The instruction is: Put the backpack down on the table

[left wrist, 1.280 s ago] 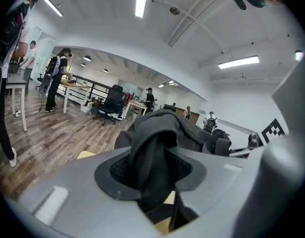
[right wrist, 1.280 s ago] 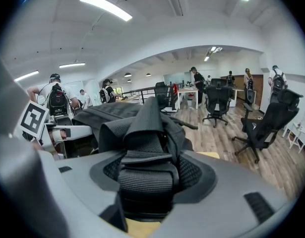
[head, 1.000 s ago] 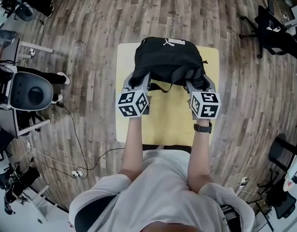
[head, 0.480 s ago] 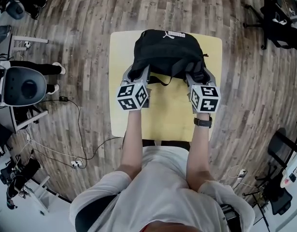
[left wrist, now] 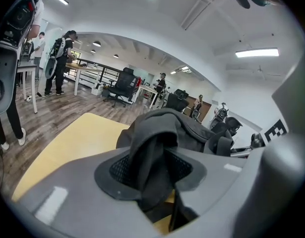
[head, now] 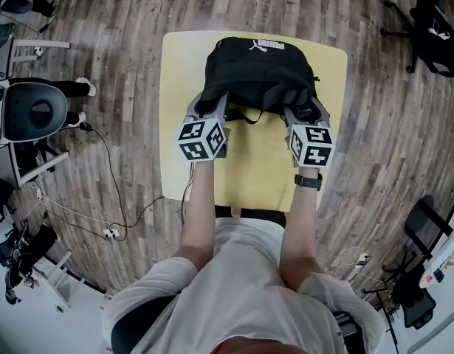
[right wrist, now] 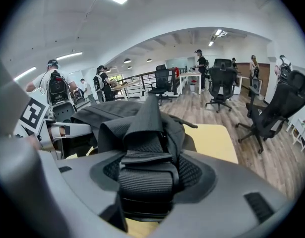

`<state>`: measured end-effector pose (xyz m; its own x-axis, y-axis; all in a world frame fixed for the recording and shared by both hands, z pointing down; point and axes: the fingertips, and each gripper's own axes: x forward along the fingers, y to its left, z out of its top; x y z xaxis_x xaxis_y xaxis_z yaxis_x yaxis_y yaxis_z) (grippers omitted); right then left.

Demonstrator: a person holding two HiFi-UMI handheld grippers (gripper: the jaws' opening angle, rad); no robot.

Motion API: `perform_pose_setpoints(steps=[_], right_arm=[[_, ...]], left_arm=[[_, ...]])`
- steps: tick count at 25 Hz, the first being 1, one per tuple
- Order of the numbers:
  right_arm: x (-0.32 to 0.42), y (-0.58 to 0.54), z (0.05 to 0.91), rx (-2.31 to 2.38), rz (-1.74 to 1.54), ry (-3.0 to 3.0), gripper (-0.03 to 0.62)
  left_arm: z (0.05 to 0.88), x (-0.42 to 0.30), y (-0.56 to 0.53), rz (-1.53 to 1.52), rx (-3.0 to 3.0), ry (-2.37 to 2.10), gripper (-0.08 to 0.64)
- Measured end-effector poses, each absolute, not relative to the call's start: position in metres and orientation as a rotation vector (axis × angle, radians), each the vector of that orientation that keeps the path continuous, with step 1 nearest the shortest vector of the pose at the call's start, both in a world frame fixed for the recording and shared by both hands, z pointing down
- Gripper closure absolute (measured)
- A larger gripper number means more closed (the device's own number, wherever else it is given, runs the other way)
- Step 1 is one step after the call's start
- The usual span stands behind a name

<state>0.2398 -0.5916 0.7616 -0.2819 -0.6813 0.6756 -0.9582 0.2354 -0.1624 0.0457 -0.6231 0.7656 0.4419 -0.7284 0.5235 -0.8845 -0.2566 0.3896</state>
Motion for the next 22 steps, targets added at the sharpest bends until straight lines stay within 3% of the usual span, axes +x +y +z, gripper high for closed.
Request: perform_pose_setpoints(steps=[11, 22], right_arm=[[0.237, -0.574, 0.802, 1.437, 0.801, -2.016, 0.331], [0.227, -0.567, 0.800, 1.433, 0.807, -2.001, 0.314]], left_arm=[[0.808, 0.037, -0.602, 0.536, 2.027, -1.359, 0.387], [0.818, 0.016, -0.595, 0.651, 2.046, -1.303, 0.305]])
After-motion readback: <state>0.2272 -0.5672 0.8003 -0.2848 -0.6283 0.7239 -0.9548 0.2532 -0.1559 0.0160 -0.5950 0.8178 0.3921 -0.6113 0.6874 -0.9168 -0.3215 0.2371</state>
